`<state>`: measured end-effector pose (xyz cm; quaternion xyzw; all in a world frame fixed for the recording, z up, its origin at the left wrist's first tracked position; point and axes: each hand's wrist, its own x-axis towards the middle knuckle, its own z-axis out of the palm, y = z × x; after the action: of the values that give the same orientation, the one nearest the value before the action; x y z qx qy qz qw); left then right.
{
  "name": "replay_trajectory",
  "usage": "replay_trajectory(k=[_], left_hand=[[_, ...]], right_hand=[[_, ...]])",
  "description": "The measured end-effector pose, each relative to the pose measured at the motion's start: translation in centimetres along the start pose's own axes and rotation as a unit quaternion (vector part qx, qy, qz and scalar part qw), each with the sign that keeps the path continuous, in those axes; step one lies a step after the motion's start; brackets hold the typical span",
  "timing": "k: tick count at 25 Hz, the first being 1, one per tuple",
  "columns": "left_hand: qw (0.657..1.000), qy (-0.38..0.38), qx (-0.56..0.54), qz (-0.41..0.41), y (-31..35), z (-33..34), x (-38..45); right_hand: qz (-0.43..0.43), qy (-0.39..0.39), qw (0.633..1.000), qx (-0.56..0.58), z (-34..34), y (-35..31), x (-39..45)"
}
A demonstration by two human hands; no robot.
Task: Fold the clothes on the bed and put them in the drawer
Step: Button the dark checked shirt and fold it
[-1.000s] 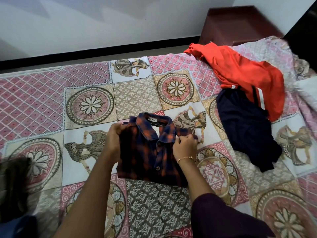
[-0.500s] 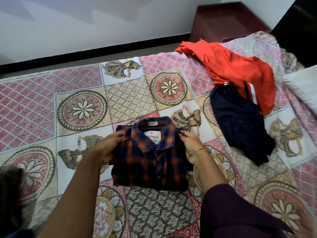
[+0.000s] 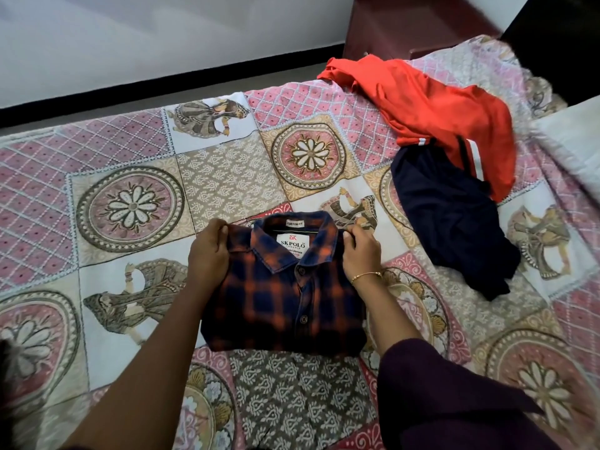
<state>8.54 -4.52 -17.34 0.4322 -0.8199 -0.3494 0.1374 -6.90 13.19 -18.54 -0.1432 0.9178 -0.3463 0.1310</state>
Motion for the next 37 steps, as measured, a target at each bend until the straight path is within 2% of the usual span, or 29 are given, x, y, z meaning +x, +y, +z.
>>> replay_trajectory(k=[2,6,8,9,11,12,13,15,16,18,21,23,24,26,29,31,33,35,37], left_hand=[[1.0,-0.004,0.003,0.003,-0.1,0.5,0.6],[0.986,0.011,0.144,0.078,-0.6,0.8,1.0],[0.988,-0.009,0.143,0.055,-0.5,0.7,1.3],[0.992,0.003,0.129,0.003,-0.6,0.6,1.4],[0.984,0.061,0.098,-0.135,-1.0,-0.2,1.2],[0.975,0.058,0.102,-0.188,-1.4,-0.5,0.8],[0.968,0.024,0.117,-0.219,-1.6,-0.6,0.1],[0.963,-0.044,0.12,-0.238,-1.5,-0.6,-1.5],[0.964,-0.04,0.11,-0.238,-1.2,-0.6,-2.2],[0.972,0.015,0.073,-0.223,-0.4,-0.9,-3.1],[0.973,0.107,0.035,-0.202,0.8,-1.2,-4.9],[0.973,0.111,0.046,-0.198,1.0,-1.2,-5.8],[0.975,0.087,0.062,-0.194,0.9,-1.1,-6.0],[0.979,0.047,0.062,-0.187,0.8,-1.2,-5.5],[0.979,0.084,0.011,-0.187,1.5,-1.8,-4.4],[0.979,0.093,-0.009,-0.181,2.0,-1.4,-4.2],[0.981,0.063,-0.001,-0.183,1.6,-0.6,-4.5],[0.985,0.029,0.019,-0.171,0.5,0.4,-4.9],[0.988,0.029,0.025,-0.149,-0.1,1.1,-5.1]], right_hand=[[0.022,0.014,0.999,-0.019,0.5,0.5,0.4],[0.001,0.041,0.992,-0.116,0.6,0.8,1.2],[-0.003,0.013,0.99,-0.143,0.9,0.6,1.4],[0.029,0.002,0.993,-0.117,1.0,0.6,1.3],[0.131,0.037,0.99,-0.031,0.2,0.7,0.6],[0.177,0.061,0.982,-0.012,-0.3,0.9,-0.1],[0.217,0.07,0.974,-0.009,-0.7,1.0,-0.9],[0.27,0.032,0.962,-0.002,-1.2,0.8,-2.6],[0.288,0.003,0.958,0.007,-1.4,0.6,-3.3],[0.333,-0.046,0.939,0.068,-1.9,0.7,-4.1],[0.375,-0.111,0.885,0.253,-3.0,1.8,-5.5],[0.382,-0.121,0.849,0.345,-3.4,2.2,-6.6],[0.373,-0.122,0.852,0.347,-3.4,2.2,-6.8],[0.327,-0.113,0.883,0.318,-3.2,2.0,-6.9],[0.246,-0.047,0.942,0.224,-3.2,1.7,-6.9],[0.213,0.018,0.967,0.141,-3.2,1.8,-7.7],[0.211,0.055,0.976,0.029,-2.6,1.7,-8.8],[0.211,0.041,0.973,-0.079,-1.4,2.0,-9.5],[0.197,0.03,0.97,-0.141,-1.0,2.5,-9.0]])
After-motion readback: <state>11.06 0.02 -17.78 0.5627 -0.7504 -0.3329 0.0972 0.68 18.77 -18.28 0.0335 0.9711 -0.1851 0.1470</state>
